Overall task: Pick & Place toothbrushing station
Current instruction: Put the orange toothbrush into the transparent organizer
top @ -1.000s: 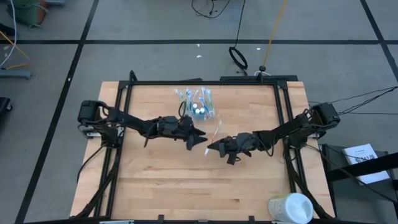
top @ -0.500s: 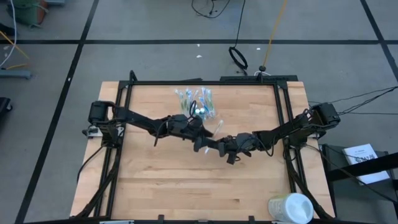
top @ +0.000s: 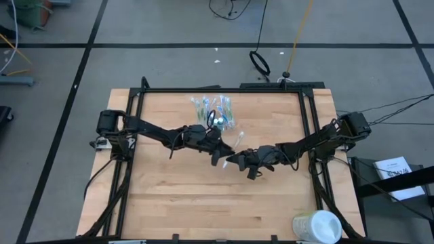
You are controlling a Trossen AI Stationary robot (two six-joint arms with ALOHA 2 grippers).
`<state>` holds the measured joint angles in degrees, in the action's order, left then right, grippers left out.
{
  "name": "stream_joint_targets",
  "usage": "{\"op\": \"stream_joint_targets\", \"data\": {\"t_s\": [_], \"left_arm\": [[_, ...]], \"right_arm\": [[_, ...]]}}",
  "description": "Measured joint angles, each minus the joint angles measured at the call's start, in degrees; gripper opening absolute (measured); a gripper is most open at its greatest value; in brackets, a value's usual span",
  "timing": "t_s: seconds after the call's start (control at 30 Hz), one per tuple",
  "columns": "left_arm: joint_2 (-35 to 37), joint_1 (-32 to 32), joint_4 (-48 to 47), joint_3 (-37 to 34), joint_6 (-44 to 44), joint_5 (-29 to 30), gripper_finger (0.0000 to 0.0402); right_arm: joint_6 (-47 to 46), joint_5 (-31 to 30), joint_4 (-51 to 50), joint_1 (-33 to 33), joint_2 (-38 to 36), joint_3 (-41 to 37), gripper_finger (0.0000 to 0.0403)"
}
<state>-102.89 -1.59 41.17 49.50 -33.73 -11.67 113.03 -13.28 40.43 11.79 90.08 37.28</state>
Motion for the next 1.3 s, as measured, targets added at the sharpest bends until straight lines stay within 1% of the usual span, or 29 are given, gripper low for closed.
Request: {"op": "stream_joint_targets", "data": {"t_s": [0.17, 0.33, 0.4, 0.47, 0.53, 0.6, 0.7, 0.8, 0.87, 0.9, 0.97, 1.03, 1.1, 1.2, 1.3], "left_arm": [[0.01, -0.04, 0.18, 0.01, 0.31, 1.65, 0.0051], [0.01, -0.6, 0.43, 0.01, 0.61, 1.59, 0.0011], [0.02, -1.03, 0.5, 0.01, 0.56, 1.54, 0.0011], [0.02, -1.74, 0.5, 0.01, 0.6, 1.53, 0.0021], [0.01, -2.7, 0.49, 0.01, 0.63, 1.5, 0.0026], [0.03, -3.72, 0.52, 0.01, 1.1, 0.25, 0.002], [0.53, -5.14, 0.32, 0.01, 2.8, -1.38, 0.0008], [1.73, -6.51, -0.25, -0.01, 6.07, -1.42, 0.0016], [3.05, -7.04, -0.48, -0.01, 8.82, -1.17, 0.0017], [3.97, -7.18, -1.05, -0.01, 10.03, -1.12, 0.0014], [5.79, -7.36, -2.37, -0.01, 12.22, -0.33, 0.0007], [8.0, -7.4, -3.1, -0.01, 14.36, 0.91, 0.0007], [10.42, -7.4, -3.87, -0.03, 16.94, 2.76, 0.0014], [13.36, -7.05, -6.12, -0.01, 21.73, 6.74, 0.0015], [13.85, -5.87, -6.54, -0.01, 26.37, 12.22, 0.0006]], "right_arm": [[-0.47, -0.39, 0.49, -0.11, -0.09, -0.07, 0.0062], [-7.35, -0.67, 0.47, -0.08, -0.09, -0.07, 0.0087], [-9.57, -0.72, 0.52, 0.36, -0.09, -0.07, 0.0094], [-11.59, -0.59, 0.85, 1.02, -0.09, -0.07, 0.01], [-14.33, -2.1, 1.2, 1.92, -0.09, -0.07, 0.0105], [-17.86, -5.97, 1.98, 3.03, -0.09, -0.07, 0.0108], [-23.45, -14.24, 2.91, 4.86, -0.09, -0.07, 0.0111], [-26.1, -24.44, 4.04, 6.45, -0.09, -0.08, 0.0111], [-28.28, -31.06, 7.01, 6.96, -0.16, -0.14, 0.011], [-30.0, -32.66, 8.79, 6.77, -0.67, -0.16, 0.0109], [-33.62, -33.01, 12.28, 5.58, -2.59, -0.15, 0.0106], [-37.01, -33.07, 12.37, 4.21, -5.75, -0.11, 0.0104], [-43.01, -32.34, 11.93, 2.15, -8.67, -0.11, 0.0102], [-59.38, -29.1, 9.08, -1.56, -12.91, -0.11, 0.01], [-78.46, -21.52, 3.14, -5.58, -16.02, -0.07, 0.01]]}}
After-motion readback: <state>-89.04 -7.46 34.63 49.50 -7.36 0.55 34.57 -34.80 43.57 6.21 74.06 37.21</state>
